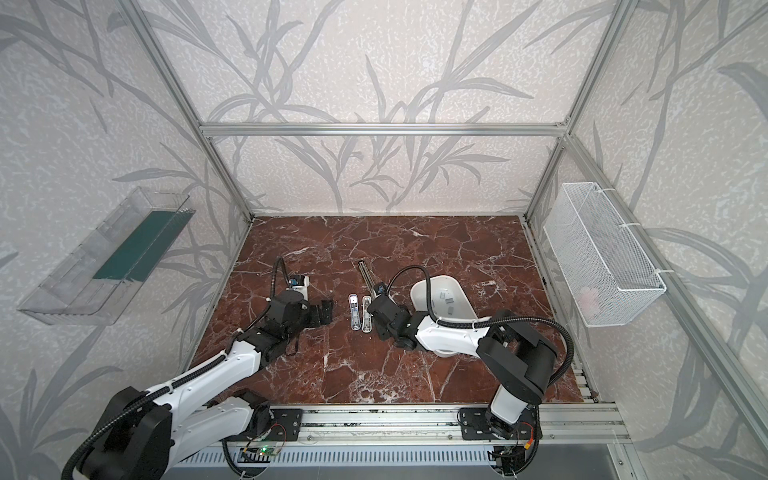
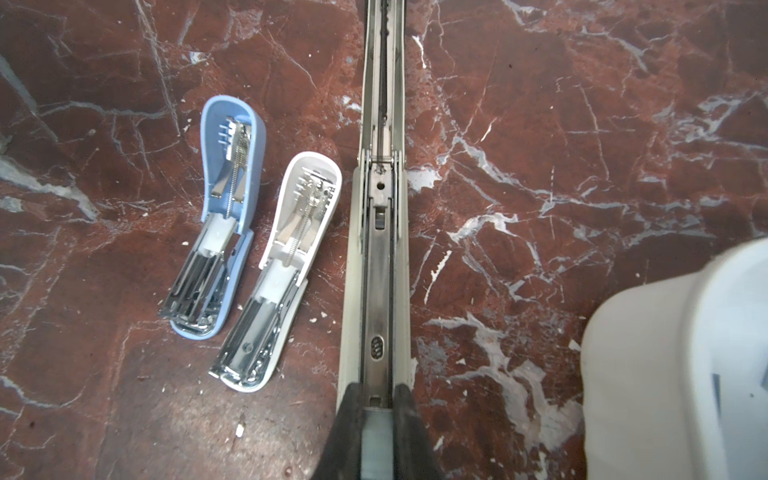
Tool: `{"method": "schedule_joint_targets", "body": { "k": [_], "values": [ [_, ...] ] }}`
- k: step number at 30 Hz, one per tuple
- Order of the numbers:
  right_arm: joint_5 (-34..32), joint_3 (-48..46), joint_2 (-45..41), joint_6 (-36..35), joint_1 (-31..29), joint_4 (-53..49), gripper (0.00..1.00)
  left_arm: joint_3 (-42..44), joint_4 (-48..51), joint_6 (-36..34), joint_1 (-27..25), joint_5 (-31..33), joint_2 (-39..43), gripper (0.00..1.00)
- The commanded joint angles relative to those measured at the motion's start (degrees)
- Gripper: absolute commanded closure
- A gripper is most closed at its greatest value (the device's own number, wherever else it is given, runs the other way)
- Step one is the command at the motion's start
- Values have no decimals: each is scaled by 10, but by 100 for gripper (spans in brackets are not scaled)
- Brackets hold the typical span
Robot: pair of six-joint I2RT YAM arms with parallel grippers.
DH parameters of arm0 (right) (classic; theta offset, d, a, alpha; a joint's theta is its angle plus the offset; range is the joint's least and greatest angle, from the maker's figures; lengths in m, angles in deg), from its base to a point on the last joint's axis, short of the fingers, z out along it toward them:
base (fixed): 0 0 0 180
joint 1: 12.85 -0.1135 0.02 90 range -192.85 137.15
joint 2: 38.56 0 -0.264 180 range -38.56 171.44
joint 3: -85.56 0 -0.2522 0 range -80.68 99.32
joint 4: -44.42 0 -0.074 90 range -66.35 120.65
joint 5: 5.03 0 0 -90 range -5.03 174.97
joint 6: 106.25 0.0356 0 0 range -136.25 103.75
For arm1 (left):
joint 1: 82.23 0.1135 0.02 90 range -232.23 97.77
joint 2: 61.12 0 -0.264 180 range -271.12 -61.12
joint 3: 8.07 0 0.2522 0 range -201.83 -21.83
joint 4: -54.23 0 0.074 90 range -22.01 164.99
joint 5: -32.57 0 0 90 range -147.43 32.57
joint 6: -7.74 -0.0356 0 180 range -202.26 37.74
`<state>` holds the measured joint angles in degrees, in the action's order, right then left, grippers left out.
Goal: Load the staples into the stapler
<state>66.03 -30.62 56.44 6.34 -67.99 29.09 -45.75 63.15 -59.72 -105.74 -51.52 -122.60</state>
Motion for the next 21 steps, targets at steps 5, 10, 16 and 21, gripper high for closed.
{"method": "schedule_joint_targets", "body": {
  "k": [5,10,16,21],
  "values": [
    [5,-15,-7,17,-4,-2,100,-2,-11,-3,2,5,6,1],
    [6,-22,-13,25,-9,-10,100,-1,-11,-2,2,5,7,1],
    [4,-25,-12,32,-11,-13,94,-1,-11,-2,2,5,7,1],
    [4,-22,-11,33,-11,-15,82,-1,-11,-2,2,5,7,1]
  ]
}}
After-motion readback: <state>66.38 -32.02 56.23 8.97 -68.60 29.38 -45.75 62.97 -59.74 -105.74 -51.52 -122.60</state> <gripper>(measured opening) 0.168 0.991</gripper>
